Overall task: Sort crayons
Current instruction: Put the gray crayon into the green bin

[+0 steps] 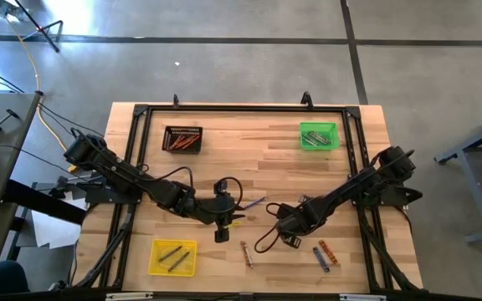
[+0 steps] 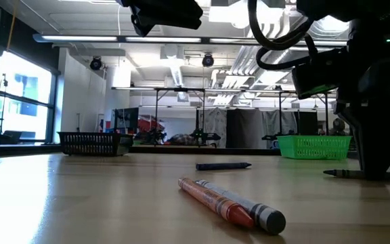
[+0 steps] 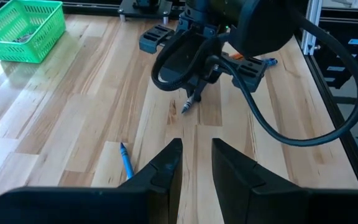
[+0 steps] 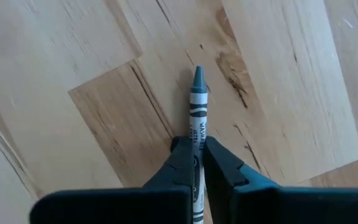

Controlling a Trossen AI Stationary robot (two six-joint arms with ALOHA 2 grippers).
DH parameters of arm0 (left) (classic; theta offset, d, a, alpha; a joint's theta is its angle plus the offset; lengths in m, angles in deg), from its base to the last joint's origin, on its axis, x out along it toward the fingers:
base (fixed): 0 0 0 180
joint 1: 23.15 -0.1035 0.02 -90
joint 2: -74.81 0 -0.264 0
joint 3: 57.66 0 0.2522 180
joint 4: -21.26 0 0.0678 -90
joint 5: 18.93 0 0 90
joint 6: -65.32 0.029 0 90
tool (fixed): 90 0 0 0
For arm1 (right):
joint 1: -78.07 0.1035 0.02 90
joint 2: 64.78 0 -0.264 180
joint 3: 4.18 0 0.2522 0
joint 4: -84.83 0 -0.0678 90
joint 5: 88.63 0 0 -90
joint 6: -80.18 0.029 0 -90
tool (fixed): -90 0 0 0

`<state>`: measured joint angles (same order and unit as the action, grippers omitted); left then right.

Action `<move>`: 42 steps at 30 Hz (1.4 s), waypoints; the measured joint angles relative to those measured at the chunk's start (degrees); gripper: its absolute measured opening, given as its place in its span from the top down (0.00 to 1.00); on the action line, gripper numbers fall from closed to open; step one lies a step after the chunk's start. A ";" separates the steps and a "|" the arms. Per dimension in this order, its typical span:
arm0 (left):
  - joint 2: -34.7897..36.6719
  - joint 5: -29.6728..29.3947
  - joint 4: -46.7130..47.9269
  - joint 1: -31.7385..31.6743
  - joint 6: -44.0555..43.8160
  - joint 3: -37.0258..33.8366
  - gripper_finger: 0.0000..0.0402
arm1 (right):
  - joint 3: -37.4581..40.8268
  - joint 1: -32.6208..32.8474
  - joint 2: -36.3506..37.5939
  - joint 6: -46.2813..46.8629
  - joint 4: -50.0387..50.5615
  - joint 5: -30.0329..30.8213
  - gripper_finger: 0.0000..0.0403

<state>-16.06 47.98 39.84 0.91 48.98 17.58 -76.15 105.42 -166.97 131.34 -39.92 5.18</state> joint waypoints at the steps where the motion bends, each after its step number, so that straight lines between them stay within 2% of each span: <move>1: 0.00 0.00 0.00 0.00 0.00 0.00 0.82 | 0.03 -0.16 0.23 -0.17 0.21 -0.06 0.99; 10: 0.00 -0.04 0.00 0.00 0.00 0.00 0.82 | 0.21 -1.13 3.80 -1.72 9.63 -0.04 0.99; 21: 0.00 -0.04 0.76 0.02 -0.66 0.00 0.82 | 0.15 -3.14 6.12 -2.23 20.42 6.57 0.99; 26: 0.00 -0.09 3.88 0.01 -3.03 0.00 0.82 | 0.13 -5.61 8.35 -6.12 22.54 8.33 0.99; 36: 0.00 -0.33 5.73 -0.26 -4.52 0.00 0.82 | 0.11 -12.33 21.59 -14.69 22.55 13.53 0.99; 42: 0.00 -2.99 5.62 -2.53 -4.24 0.00 0.82 | 0.09 -17.70 31.97 -20.32 21.27 21.01 0.99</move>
<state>-16.06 44.99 45.46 -1.62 44.74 17.58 -76.07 87.72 -135.00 111.01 -18.64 26.19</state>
